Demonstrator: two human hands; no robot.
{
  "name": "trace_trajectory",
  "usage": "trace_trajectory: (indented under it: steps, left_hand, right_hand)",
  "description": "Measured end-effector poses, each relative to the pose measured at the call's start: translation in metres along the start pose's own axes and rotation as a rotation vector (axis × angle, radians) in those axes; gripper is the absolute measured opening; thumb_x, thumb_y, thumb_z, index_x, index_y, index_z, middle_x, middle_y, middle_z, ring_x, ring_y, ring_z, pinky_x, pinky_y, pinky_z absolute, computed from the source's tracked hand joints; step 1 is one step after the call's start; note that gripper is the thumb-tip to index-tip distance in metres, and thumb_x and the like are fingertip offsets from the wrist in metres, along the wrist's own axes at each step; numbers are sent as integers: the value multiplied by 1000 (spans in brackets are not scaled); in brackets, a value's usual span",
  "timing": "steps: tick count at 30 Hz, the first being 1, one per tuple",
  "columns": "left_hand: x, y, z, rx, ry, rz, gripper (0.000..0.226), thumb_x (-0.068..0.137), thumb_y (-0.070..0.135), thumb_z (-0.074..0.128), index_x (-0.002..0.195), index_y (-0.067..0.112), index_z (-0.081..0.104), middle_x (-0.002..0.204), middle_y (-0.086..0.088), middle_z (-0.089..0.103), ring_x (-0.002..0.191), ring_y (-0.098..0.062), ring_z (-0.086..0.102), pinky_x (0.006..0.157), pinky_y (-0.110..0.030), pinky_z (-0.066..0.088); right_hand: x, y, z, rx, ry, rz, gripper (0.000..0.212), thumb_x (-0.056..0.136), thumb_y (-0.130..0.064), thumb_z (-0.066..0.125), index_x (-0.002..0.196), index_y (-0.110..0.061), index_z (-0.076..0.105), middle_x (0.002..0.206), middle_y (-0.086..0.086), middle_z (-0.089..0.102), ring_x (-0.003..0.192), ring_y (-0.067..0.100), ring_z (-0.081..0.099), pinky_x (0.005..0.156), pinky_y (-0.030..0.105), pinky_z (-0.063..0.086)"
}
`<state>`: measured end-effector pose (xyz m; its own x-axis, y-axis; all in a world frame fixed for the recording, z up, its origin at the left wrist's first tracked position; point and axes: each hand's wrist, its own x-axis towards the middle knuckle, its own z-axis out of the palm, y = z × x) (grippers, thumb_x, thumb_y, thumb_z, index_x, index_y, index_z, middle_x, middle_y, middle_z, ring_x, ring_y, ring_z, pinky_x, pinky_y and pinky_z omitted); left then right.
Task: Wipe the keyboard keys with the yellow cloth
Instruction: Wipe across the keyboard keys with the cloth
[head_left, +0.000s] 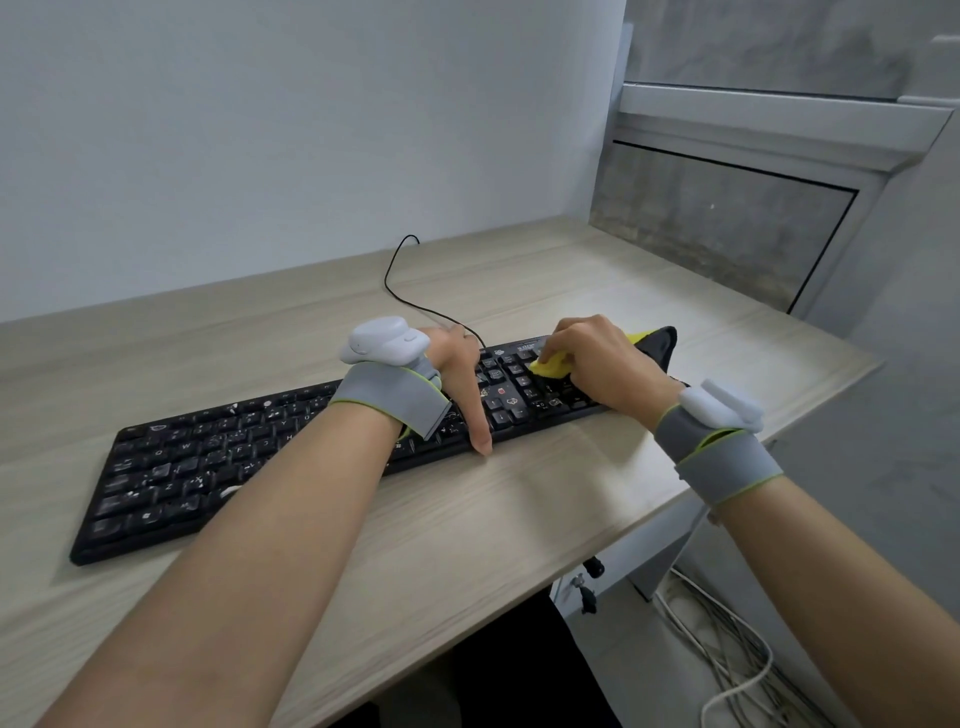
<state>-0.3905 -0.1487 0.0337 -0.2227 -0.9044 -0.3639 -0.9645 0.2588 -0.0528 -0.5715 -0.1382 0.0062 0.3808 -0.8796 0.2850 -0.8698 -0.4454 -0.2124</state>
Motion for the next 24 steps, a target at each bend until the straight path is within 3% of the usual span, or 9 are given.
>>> trace_trajectory:
  steps: [3, 6, 12, 18, 24]
  left_hand:
    - [-1, 1, 0, -1, 5, 3, 106, 41, 66, 83, 122, 8, 46, 120, -3, 45, 110, -24, 48, 87, -31, 44]
    - [-1, 0, 1, 4, 5, -1, 104, 41, 66, 84, 120, 9, 46, 119, -2, 46, 109, -23, 49, 85, -31, 45]
    - [0, 0, 1, 7, 10, -4, 102, 40, 65, 84, 117, 9, 49, 118, -2, 48, 106, -23, 51, 86, -31, 47]
    - [0, 1, 0, 26, 8, -5, 105, 41, 67, 83, 120, 9, 45, 121, -2, 44, 110, -24, 48, 92, -34, 46]
    - [0, 1, 1, 26, 7, -3, 112, 40, 67, 83, 125, 8, 42, 124, -3, 43, 113, -25, 47, 97, -37, 45]
  right_hand:
    - [3, -7, 2, -2, 30, 14, 36, 80, 12, 46, 104, -4, 68, 111, 16, 62, 97, 38, 58, 80, 41, 49]
    - [-1, -5, 1, 11, -6, -21, 46, 75, 18, 44, 106, -5, 68, 113, 14, 62, 99, 36, 58, 79, 36, 47]
    - [-14, 14, -16, 43, -73, -60, 47, 73, 20, 44, 99, -7, 72, 107, 13, 66, 96, 34, 60, 82, 43, 50]
    - [-14, 1, -5, 17, -22, -34, 52, 72, 22, 41, 107, -6, 68, 113, 13, 62, 98, 34, 58, 74, 31, 43]
    - [-27, 11, -13, 44, -49, -59, 52, 69, 22, 40, 99, -8, 71, 106, 14, 66, 94, 36, 59, 80, 45, 50]
